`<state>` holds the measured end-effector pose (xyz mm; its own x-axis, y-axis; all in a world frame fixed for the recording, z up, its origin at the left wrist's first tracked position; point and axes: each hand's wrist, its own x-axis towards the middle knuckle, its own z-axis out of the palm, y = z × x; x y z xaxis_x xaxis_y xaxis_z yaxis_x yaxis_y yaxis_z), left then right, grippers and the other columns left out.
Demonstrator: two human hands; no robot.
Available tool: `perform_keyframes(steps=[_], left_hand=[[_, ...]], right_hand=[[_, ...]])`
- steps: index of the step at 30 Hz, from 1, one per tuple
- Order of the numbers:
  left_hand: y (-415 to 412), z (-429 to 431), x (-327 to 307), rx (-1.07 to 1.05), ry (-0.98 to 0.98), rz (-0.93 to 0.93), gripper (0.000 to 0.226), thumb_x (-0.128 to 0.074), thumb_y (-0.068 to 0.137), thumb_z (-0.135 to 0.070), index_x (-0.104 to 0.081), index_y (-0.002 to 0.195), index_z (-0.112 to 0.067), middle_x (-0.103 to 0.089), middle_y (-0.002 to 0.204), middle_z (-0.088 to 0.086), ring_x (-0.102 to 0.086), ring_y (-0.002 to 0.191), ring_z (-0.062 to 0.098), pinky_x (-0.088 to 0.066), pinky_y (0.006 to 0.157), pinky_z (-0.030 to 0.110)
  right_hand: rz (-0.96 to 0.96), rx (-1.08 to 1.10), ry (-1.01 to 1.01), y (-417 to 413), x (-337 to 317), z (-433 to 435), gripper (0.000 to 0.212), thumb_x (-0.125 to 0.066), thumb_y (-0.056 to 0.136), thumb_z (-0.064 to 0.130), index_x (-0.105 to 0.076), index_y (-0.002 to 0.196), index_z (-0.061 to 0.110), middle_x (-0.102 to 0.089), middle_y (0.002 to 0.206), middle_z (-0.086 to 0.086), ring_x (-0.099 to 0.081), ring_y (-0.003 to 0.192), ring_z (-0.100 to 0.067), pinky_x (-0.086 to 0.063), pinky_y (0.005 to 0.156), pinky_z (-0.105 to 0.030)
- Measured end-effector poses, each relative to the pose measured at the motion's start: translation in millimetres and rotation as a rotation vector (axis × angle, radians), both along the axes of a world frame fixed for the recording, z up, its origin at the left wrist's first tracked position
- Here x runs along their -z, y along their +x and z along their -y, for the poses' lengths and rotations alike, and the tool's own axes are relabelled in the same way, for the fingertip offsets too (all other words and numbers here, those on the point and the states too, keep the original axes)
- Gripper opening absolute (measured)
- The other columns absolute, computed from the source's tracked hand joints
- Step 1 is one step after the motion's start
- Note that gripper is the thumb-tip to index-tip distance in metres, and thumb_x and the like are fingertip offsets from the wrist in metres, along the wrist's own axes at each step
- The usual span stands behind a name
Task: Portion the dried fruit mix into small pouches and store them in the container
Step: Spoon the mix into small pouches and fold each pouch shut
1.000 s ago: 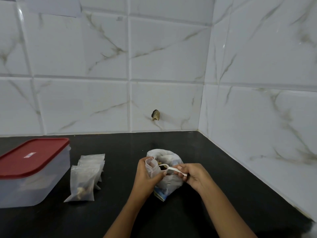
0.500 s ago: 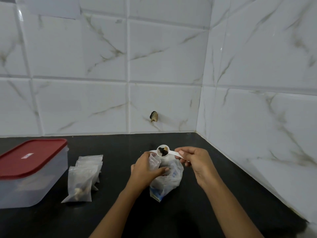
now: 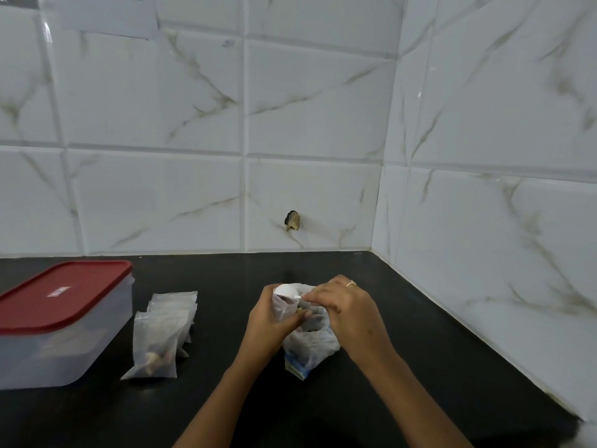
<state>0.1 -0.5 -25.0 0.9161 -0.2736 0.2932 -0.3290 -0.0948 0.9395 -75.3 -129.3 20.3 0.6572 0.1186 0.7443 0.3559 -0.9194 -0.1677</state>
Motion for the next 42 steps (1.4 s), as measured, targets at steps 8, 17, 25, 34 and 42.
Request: perform_keyframes(steps=[8,17,25,34,42], left_hand=[[-3.0,-0.6,1.3,-0.027,0.009,-0.003,0.047,-0.077,0.074,-0.025,-0.048,0.111,-0.027,-0.055,0.111,-0.005,-0.056,0.1,0.009,-0.051,0.086,0.031],[-9.1,-0.8,14.3,-0.189,0.117,-0.041,0.048,-0.072,0.074,-0.023,-0.04,0.109,-0.031,-0.053,0.097,-0.013,-0.054,0.086,0.002,-0.04,0.062,0.019],[-19.8,1.9,15.5,-0.288,0.274,-0.031,0.046,-0.061,0.082,-0.03,-0.036,0.119,-0.028,-0.054,0.099,-0.009,-0.055,0.088,0.016,-0.039,0.063,0.026],[-20.0,3.9,20.1,-0.258,0.081,-0.064,0.045,-0.063,0.081,-0.012,-0.04,0.119,-0.018,-0.05,0.112,0.001,-0.055,0.089,0.011,-0.049,0.067,0.026],[-18.1,7.6,23.9,-0.235,0.028,-0.051,0.04,-0.059,0.079,-0.012,-0.045,0.116,-0.015,-0.055,0.107,0.004,-0.056,0.082,0.007,-0.044,0.059,0.021]], right_hand=[[-0.037,0.106,0.487,-0.4,-0.6,0.6,0.019,-0.064,0.081,-0.001,-0.076,0.092,0.011,-0.073,0.09,-0.003,-0.06,0.076,-0.004,-0.043,0.069,0.0],[-0.734,0.49,0.335,17.8,3.6,-2.7,0.028,-0.048,0.091,0.012,-0.06,0.116,0.011,-0.06,0.116,-0.006,-0.056,0.108,-0.021,-0.041,0.082,-0.024],[-0.987,0.581,0.36,27.2,-9.9,-15.6,0.039,-0.045,0.097,0.025,-0.048,0.129,0.005,-0.052,0.132,-0.01,-0.051,0.122,-0.024,-0.04,0.097,-0.03],[-0.619,0.37,0.477,22.4,18.9,-0.1,0.019,-0.056,0.089,0.011,-0.074,0.093,0.016,-0.061,0.114,-0.008,-0.063,0.091,-0.018,-0.053,0.083,-0.026],[-0.778,0.423,1.137,30.5,20.9,23.0,0.015,-0.064,0.079,0.008,-0.072,0.089,0.002,-0.069,0.087,-0.013,-0.061,0.067,-0.017,-0.049,0.06,-0.026]])
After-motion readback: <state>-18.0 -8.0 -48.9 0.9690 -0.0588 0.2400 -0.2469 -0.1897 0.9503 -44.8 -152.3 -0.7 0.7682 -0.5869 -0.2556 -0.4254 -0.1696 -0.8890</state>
